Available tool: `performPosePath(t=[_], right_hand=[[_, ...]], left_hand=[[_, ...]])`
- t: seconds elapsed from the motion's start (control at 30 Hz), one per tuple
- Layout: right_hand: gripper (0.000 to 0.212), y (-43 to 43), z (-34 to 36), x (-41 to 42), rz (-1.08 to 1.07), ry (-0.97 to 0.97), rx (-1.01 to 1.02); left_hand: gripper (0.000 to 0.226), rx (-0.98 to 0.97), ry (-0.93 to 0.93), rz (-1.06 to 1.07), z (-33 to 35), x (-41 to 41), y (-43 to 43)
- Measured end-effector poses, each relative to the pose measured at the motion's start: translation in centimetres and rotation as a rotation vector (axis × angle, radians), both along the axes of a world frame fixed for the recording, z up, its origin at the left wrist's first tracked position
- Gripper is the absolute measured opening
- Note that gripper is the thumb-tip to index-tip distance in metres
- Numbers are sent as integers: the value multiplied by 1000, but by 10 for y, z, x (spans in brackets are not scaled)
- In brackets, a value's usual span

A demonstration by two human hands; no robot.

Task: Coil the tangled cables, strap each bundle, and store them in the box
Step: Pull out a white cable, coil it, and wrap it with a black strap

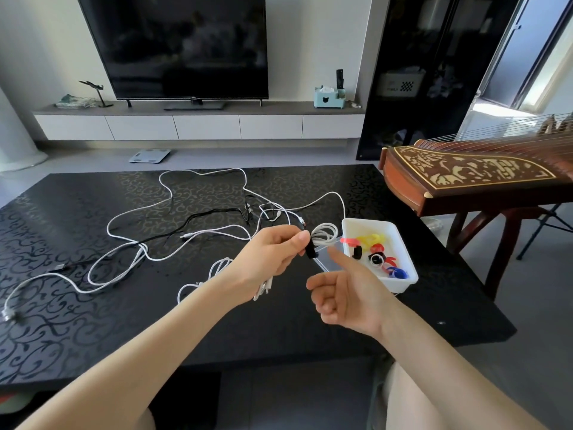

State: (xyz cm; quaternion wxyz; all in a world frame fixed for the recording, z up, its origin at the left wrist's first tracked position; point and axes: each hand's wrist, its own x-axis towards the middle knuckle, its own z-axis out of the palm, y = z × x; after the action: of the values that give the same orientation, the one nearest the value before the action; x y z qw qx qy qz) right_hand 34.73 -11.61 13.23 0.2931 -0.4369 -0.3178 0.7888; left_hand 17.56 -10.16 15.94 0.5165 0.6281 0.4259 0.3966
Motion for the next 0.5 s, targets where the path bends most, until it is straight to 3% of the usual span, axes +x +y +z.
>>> performPosePath(t=[0.13, 0.27, 0.4, 0.5], right_hand=[[16, 6, 5, -3, -55, 253, 49], [5, 14, 11, 5, 23, 137, 222], [25, 18, 25, 13, 222, -117, 433], [49, 17, 37, 14, 236, -284, 586]], left_hand=[[34, 88, 130, -79, 2, -1, -5], [33, 72, 135, -160, 3, -3, -16], [33, 49, 196, -248, 12, -3, -26], [35, 3, 228, -239, 15, 0, -29]])
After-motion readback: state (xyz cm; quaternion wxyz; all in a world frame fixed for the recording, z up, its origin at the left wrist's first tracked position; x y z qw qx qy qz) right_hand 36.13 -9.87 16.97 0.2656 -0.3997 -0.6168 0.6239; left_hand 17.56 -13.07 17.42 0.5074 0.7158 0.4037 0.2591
